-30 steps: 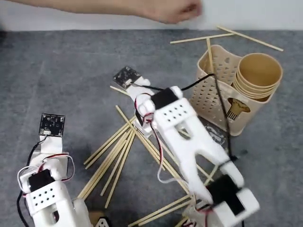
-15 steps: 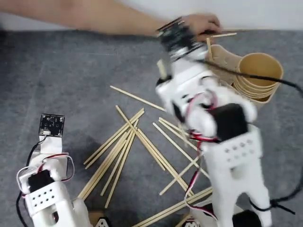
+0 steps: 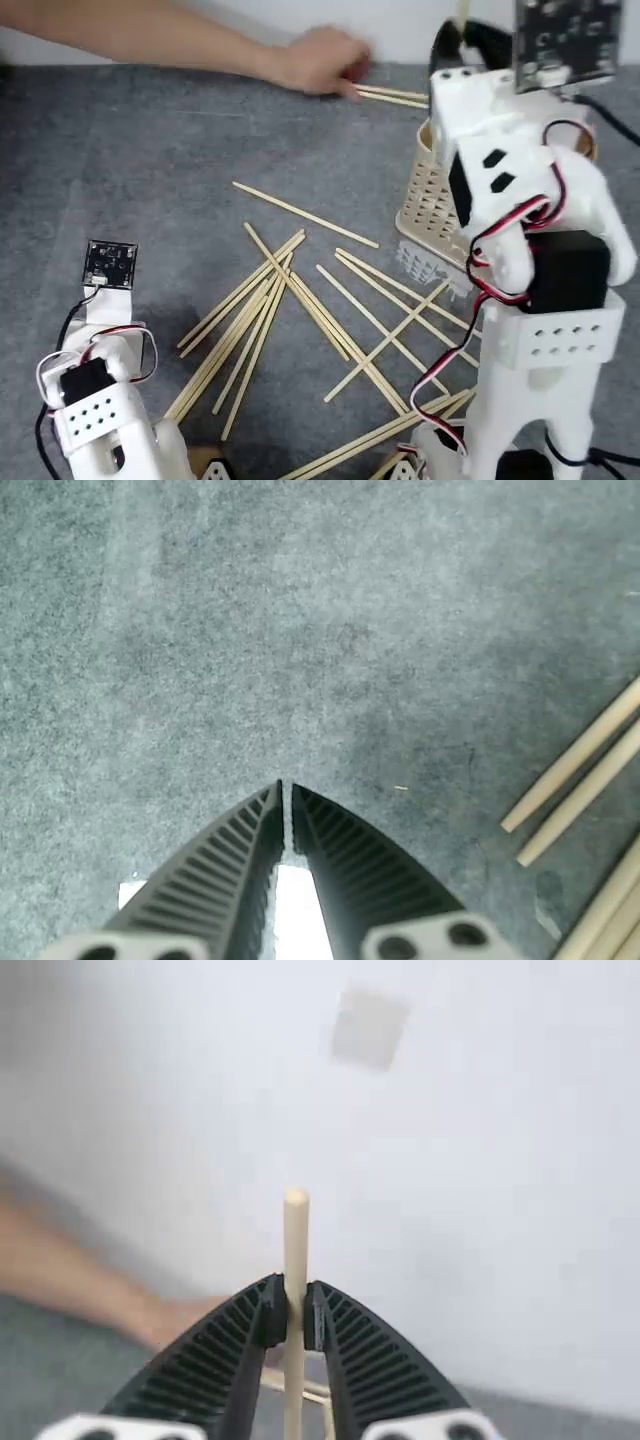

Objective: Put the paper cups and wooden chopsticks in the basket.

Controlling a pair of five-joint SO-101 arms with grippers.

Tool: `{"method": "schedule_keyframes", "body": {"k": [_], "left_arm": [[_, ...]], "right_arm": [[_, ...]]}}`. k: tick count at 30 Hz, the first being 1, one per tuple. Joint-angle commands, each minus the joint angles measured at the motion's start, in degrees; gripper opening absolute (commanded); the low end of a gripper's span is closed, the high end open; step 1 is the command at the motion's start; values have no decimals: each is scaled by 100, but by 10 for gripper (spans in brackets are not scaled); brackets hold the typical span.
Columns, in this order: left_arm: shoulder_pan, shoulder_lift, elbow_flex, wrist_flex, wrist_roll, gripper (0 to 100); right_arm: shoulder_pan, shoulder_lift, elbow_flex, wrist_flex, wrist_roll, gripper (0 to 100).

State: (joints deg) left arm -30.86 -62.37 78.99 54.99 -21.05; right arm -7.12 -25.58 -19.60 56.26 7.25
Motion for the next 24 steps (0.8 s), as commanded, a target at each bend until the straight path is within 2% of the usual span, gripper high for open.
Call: {"method": "schedule_keyframes", "body": {"k": [1,10,17,19,22,24], "left_arm": [[-18,-105,-40,-132,-9,15],[-18,-105,-31,-132,-9,15],[-18,-105,-31,-132,-9,15],[-18,-105,-31,-132,-9,15],[-18,-105,-31,-132,-9,15],[-18,-105,-31,-132,-9,15]], "right_arm": [[224,-101,-264,-453,-70,7],[796,716,-149,-488,-123,8],[822,945,721,-488,-123,11],[813,945,879,-462,-123,44],[813,945,879,-13,-123,145],[813,919,870,224,-123,169]]}}
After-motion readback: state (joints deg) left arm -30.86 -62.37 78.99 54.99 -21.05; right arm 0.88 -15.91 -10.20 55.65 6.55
